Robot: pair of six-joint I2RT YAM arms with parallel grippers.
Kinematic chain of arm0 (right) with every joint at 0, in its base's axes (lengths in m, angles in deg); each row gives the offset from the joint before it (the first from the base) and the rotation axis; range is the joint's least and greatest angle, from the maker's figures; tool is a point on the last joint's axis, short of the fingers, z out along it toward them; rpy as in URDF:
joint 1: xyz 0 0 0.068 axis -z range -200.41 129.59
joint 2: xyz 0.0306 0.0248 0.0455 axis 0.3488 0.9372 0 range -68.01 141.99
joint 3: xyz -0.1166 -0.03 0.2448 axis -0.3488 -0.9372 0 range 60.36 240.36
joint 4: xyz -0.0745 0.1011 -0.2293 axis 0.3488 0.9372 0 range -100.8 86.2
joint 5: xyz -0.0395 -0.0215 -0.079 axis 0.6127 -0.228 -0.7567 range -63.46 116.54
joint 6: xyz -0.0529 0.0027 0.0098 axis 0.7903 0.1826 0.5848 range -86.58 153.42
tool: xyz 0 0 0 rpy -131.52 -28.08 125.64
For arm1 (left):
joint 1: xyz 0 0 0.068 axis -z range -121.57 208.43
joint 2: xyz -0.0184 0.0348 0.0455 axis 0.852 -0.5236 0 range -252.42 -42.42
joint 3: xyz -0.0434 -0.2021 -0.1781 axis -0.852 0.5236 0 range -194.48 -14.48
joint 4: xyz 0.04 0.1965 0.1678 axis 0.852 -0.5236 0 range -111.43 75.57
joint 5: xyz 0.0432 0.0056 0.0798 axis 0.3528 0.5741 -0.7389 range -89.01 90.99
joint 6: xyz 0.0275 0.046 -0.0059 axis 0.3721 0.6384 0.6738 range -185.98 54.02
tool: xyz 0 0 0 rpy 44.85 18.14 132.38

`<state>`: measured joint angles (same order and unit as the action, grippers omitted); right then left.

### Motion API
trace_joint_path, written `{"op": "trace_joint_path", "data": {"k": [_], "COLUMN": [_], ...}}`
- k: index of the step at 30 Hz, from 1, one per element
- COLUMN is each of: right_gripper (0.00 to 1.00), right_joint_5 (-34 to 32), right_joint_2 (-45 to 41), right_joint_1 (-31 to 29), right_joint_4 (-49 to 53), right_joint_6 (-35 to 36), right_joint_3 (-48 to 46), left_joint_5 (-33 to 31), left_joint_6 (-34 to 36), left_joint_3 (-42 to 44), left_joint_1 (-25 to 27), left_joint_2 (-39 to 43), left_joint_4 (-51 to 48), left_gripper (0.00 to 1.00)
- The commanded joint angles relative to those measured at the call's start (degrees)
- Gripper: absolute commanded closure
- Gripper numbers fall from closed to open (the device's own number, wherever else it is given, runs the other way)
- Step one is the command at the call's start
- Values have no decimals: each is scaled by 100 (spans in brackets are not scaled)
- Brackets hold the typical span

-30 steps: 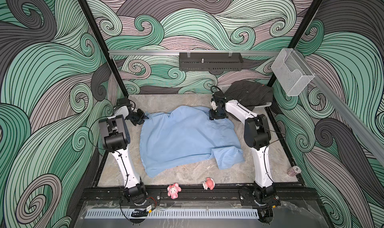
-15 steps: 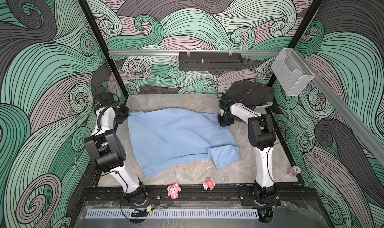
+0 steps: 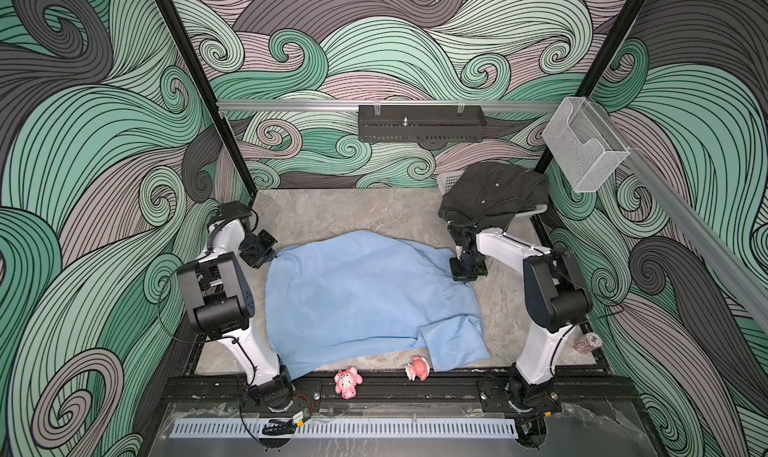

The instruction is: Fold and stack the long sleeve shirts

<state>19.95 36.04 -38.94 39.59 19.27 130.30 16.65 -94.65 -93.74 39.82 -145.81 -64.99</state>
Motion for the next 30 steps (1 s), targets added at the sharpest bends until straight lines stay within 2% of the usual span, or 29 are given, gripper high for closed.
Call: {"op": "trace_joint_path", "data": {"k": [1, 2, 3, 4, 6, 10, 14, 16, 22, 25, 30], "right_gripper": [100, 87, 67, 54, 44, 41, 41, 41, 39, 36, 34], "right_joint_5": [-281, -265, -266, -276, -284, -79, 317, 436, 610, 617, 851], "right_joint_2": [-712, -937, -1151, -1355, -1602, -1050, 423, 1177, 3329, 3758, 3897], "right_joint_1": [-26, -57, -99, -177, -365, -795, -1092, -1219, -1758, -2003, -2181], "right_joint_4": [249, 311, 315, 308, 280, 443, 1010, 1336, 2139, 2013, 1833], "right_joint_6": [64, 87, 105, 107, 93, -4, -17, -10, 919, 1492, 1765], "right_joint_3": [-222, -218, -193, -89, 284, 1769, 3900, 5089, 8596, 8883, 8146], "left_joint_5": [49, -7, -28, -32, 15, 516, 1554, 1852, 2342, 2444, 2547], "left_joint_6": [149, 166, 191, 209, 274, 675, 983, 994, 1081, 1193, 1275], "left_joint_3": [208, 294, 366, 493, 768, 1479, 2312, 2702, 3483, 3667, 3803], "left_joint_1": [430, 608, 764, 966, 1333, 2157, 3126, 3531, 4406, 4619, 5000], "left_joint_2": [574, 731, 890, 1084, 1503, 2613, 3632, 4001, 4495, 4465, 4241], "left_joint_4": [-123, -67, -2, 73, 248, 710, 1169, 1313, 1448, 1384, 1358], "left_gripper": [100, 100, 100, 100, 100, 100, 100, 100, 100, 100, 100]}}
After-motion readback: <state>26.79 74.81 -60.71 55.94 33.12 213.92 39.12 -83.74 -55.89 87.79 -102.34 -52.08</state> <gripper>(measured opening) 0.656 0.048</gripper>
